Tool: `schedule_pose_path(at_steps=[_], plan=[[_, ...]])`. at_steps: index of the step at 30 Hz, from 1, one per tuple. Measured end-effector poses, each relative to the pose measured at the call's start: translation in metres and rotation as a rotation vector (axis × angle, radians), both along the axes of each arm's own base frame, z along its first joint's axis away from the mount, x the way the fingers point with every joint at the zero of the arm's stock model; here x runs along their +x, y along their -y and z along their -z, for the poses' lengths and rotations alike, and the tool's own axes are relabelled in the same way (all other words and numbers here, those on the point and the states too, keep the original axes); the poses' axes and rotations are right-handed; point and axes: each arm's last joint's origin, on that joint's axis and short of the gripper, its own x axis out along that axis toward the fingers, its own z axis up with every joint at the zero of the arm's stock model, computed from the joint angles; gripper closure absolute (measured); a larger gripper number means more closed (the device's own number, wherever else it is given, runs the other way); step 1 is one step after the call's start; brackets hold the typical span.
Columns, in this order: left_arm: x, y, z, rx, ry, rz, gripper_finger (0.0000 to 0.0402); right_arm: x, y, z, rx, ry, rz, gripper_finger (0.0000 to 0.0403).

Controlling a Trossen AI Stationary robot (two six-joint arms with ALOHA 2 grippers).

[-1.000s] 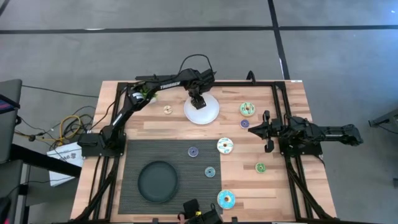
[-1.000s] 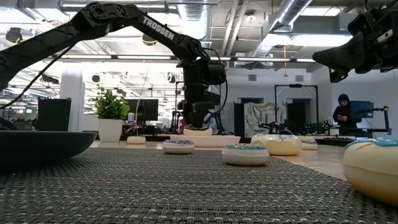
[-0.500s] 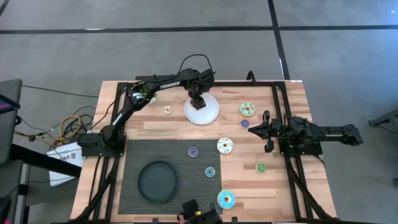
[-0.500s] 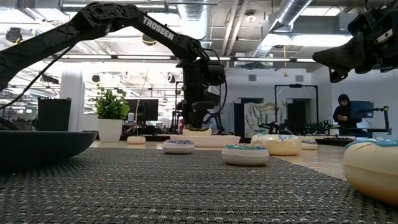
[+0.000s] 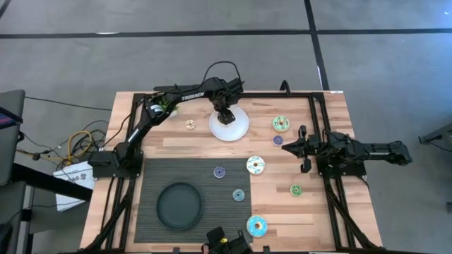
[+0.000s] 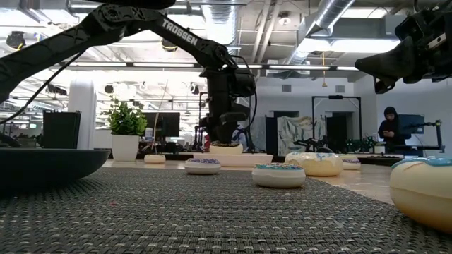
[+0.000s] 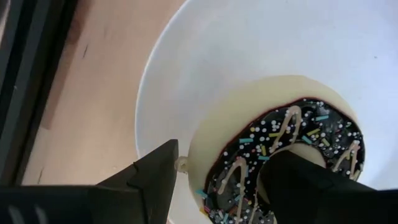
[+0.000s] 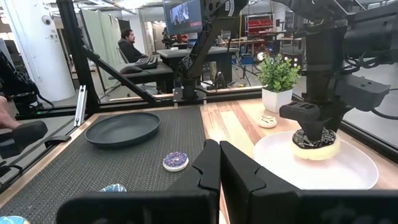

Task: Pick & Place donuts
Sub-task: Put the large black donut on the white plate

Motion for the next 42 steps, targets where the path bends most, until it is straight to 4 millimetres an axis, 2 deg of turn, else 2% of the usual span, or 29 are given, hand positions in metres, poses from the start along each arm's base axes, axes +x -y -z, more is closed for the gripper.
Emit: schedule_pose_path(at_steps=[22,34,38,42], plan=[[0.002,0.002,0.0,0.007,0.006,-0.007,0.0188,0.0,0.0,0.0,0.0,0.0,0.0,0.0403],[0.006,0.011,0.0,0.068,-0.034,0.002,0.0097,0.0,0.0,0.0,0.0,0.0,0.0,0.0403],[0.005,0.012,0.0,0.006,-0.013,-0.024,0.009,0.0,0.0,0.0,0.0,0.0,0.0,0.0403],[0.002,0.009,0.0,0.069,-0.059,-0.117,0.0089,0.0,0.0,0.0,0.0,0.0,0.0,0.0403]])
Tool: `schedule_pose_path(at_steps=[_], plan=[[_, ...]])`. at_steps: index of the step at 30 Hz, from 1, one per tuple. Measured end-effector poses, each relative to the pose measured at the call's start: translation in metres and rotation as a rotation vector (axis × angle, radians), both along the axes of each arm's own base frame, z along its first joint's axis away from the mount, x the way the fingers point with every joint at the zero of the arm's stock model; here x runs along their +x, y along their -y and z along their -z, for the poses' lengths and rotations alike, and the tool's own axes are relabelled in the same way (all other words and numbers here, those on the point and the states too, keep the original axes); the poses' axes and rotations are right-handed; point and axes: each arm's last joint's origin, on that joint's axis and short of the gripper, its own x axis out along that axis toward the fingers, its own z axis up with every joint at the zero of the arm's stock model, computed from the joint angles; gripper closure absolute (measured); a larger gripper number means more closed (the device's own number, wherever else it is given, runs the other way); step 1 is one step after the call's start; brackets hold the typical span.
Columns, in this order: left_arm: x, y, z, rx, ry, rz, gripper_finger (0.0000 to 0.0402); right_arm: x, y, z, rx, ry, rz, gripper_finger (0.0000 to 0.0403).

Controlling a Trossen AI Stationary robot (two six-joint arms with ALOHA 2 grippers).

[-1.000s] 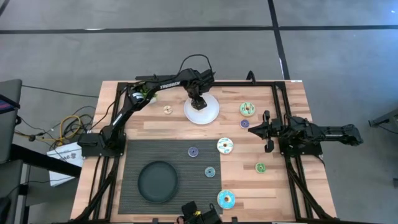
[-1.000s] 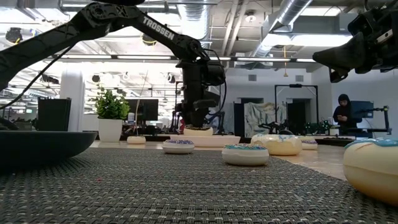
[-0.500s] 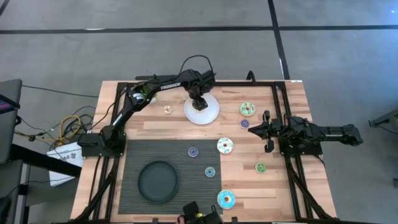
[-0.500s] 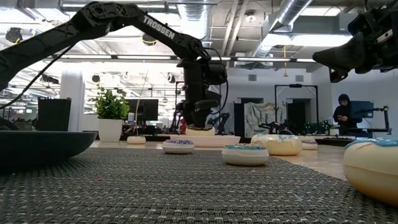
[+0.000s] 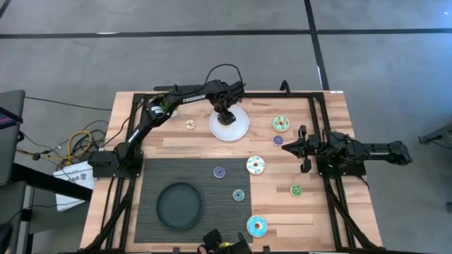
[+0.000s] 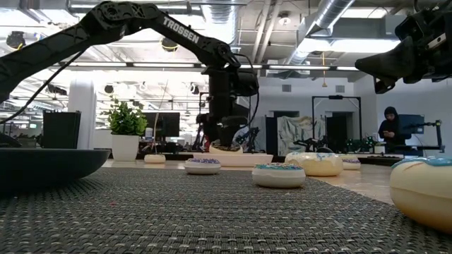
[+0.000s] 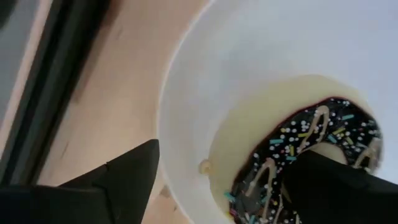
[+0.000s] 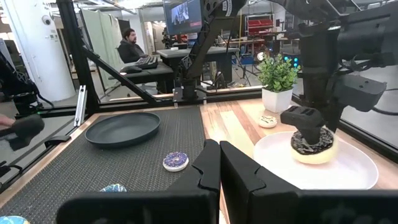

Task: Pick & Place donuts
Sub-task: Put the large black donut on the white plate

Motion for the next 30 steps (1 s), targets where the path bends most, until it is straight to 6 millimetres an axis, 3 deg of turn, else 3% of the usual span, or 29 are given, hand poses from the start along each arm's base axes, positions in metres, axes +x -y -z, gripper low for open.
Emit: schedule_pose_path(at_steps=[5,7,15,30], plan=[[-0.0023,0.0006,0.0005,-0.028,-0.008,-0.024,0.0089,0.0,0.0,0.0,0.0,0.0,0.0,0.0403],[-0.0017,0.0026,0.0007,-0.114,0.025,0.056,0.0089,0.0,0.0,0.0,0.0,0.0,0.0,0.0403],[-0.003,0.0013,0.0004,0.005,-0.04,-0.011,0.0089,0.0,0.0,0.0001,0.0,0.0,0.0,0.0403],[-0.002,0.0082,-0.003,-0.008,-0.046,0.012,0.0089,0.0,0.0,-0.0001,0.0,0.0,0.0,0.0403]])
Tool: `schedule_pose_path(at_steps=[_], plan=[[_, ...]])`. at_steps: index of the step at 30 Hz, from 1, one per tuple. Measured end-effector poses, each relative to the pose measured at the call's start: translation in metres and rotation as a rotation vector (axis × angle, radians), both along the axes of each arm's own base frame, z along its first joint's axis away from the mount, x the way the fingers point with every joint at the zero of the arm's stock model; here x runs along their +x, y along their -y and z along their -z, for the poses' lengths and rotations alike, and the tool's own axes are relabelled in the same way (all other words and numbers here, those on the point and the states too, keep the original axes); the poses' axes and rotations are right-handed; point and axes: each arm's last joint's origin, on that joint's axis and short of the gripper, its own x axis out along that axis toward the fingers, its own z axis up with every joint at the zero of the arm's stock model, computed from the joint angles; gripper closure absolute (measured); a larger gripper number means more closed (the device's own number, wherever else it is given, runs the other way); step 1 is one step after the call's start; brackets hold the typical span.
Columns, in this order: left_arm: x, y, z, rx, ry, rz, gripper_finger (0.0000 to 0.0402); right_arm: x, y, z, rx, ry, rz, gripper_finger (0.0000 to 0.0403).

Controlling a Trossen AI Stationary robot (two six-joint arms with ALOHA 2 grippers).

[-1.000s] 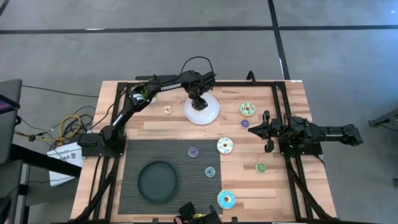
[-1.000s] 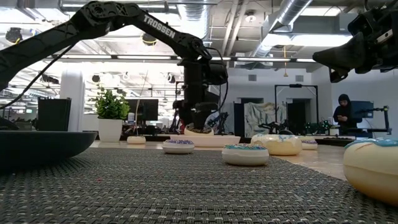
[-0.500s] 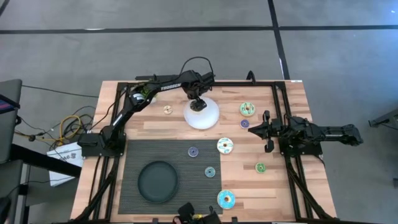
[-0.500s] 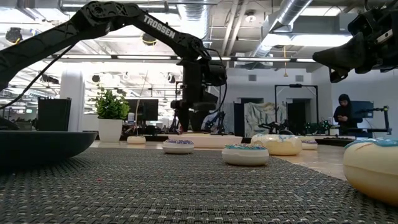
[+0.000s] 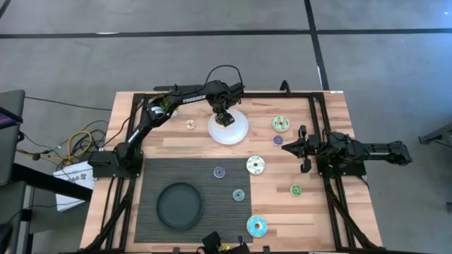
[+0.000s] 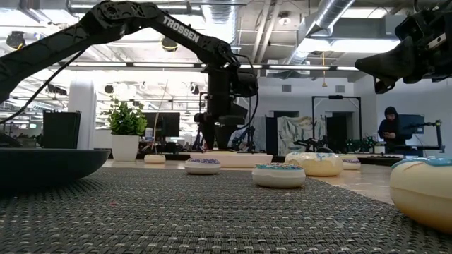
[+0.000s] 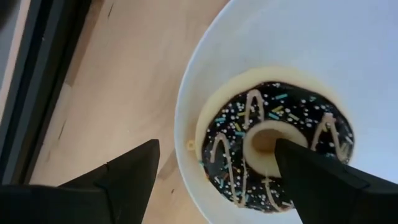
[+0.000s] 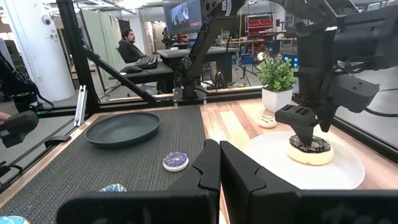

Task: Pick & Place donuts
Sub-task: Put the large black donut on the white plate, then put the right small purple donut on the black plate

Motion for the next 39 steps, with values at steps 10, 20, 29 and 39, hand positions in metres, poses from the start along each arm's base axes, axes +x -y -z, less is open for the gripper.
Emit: schedule_pose_path(at_steps=[10,20,29,39], plan=[[-0.004,0.011,-0.034,0.027,0.049,0.023,0.0089,0.0,0.0,0.0,0.0,0.0,0.0,0.0403],[0.006,0.061,-0.076,0.081,0.192,0.086,0.009,0.0,0.0,0.0,0.0,0.0,0.0,0.0403],[-0.006,0.127,-0.076,0.101,0.285,0.241,0.0119,0.0,0.0,0.0,0.0,0.0,0.0,0.0403],[-0.07,0.178,-0.069,0.114,0.562,0.321,0.0147,0.0,0.0,0.0,0.0,0.0,0.0,0.0403]])
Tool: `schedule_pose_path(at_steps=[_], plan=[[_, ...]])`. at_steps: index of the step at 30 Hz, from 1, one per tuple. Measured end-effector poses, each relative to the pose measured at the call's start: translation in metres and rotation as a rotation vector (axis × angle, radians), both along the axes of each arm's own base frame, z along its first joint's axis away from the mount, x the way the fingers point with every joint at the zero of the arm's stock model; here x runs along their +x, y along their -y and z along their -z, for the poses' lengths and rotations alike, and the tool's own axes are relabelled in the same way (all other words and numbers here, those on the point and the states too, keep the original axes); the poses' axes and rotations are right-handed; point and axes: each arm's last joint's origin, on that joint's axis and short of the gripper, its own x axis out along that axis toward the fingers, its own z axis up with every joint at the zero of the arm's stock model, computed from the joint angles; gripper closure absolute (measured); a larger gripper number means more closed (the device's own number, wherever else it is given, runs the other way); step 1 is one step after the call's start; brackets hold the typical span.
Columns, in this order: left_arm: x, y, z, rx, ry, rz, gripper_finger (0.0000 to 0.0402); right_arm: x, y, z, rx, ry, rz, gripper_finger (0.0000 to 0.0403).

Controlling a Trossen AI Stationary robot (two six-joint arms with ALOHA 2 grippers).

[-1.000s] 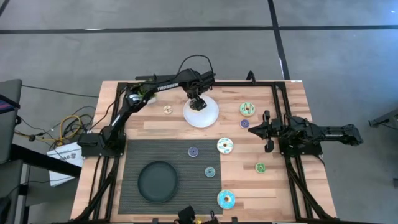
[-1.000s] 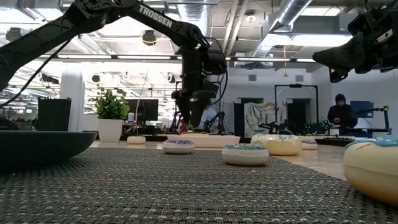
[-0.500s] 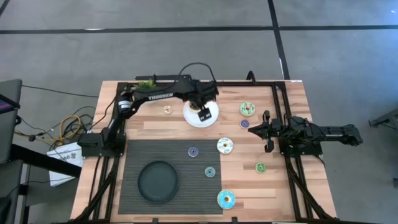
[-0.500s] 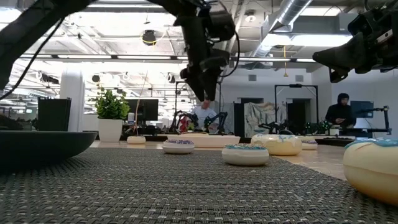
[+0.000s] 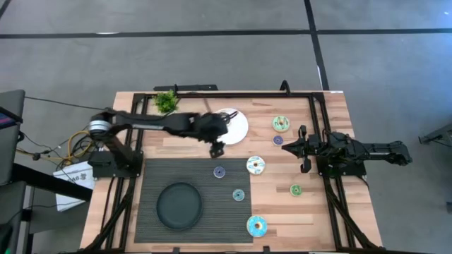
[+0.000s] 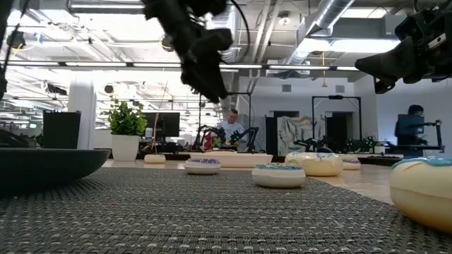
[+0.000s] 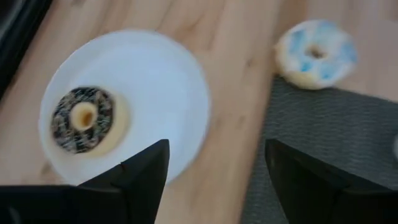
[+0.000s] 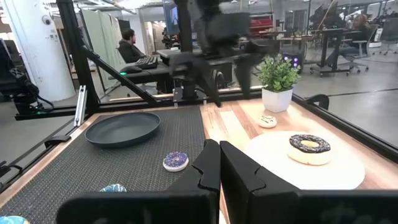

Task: Pick & Place donuts
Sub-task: Put the right small purple donut on the black plate

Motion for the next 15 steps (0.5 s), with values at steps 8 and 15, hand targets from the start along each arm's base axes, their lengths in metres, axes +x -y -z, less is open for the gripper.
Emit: schedule_pose_path(at_steps=[8,15], plan=[[-0.063,0.033,0.001,0.06,0.234,0.062,0.0164,0.0,0.0,0.0,0.0,0.0,0.0,0.0403],[-0.122,0.044,0.012,0.095,0.338,0.067,0.0172,0.0,0.0,0.0,0.0,0.0,0.0,0.0403]])
